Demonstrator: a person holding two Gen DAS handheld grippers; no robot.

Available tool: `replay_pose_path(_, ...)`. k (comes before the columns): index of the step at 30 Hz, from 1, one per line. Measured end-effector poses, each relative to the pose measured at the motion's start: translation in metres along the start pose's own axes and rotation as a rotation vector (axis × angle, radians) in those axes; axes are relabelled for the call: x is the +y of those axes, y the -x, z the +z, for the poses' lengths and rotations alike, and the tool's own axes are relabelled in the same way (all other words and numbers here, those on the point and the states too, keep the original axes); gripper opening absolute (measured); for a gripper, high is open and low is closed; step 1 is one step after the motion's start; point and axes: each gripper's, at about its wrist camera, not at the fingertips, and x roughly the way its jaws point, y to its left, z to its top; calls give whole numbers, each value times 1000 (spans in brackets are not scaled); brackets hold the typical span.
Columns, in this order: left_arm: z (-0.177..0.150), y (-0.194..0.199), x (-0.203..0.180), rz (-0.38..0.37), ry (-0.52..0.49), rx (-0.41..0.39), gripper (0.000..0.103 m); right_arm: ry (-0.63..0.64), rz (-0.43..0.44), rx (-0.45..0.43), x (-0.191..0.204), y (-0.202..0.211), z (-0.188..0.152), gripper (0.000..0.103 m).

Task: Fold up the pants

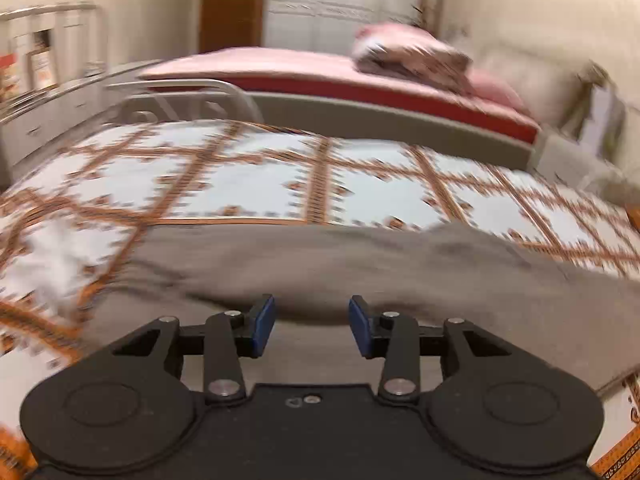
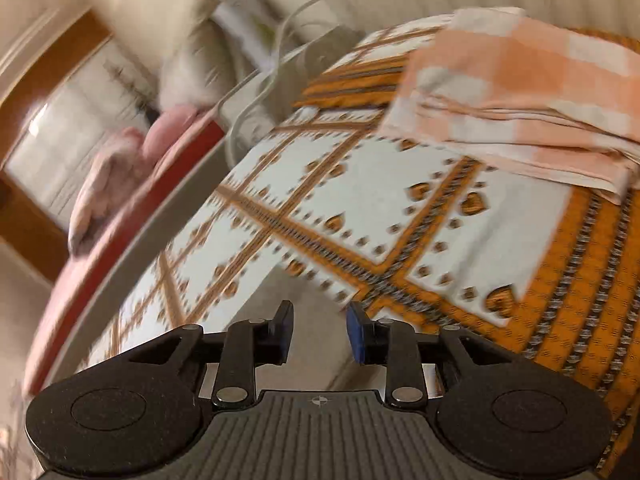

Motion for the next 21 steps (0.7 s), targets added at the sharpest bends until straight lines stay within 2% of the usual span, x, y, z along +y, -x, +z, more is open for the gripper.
replay_pose_path(2,3,-21,-16,-1,-33,27,38,36,4,46,13,-10,-7,31)
replay_pose_path(4,4,-45,-24,45,-42,77,44,80,10,57,21,-12,-12,31)
replay_pose_path(6,-1,-73,-22,83,-36,173,50,140,1,62,30,-17,-18,31)
replay_pose_path(8,3,-76,-19,75,-25,167,50,197,-39,82,35,-25,-21,31)
replay_pose_path(11,19,-56,-15,39,-12,37,52,254,-20,59,44,-27,-25,31)
replay_pose_path(13,22,-68,-11,102,-66,44,55,321,-4,47,56,-34,-28,31)
replay_pose_path(14,17,-84,-5,139,-91,100,60,336,-5,60,61,-43,-29,31)
replay_pose_path(15,11,-95,2,120,-99,137,62,339,-17,80,63,-52,-31,31)
replay_pose_path(18,12,-90,10,82,-59,91,61,260,-38,141,53,-67,-30,31)
replay_pose_path(20,10,-78,6,85,-65,73,66,200,15,109,48,-60,-24,31)
replay_pose_path(21,9,-77,1,84,-75,67,73,194,51,93,51,-56,-23,31)
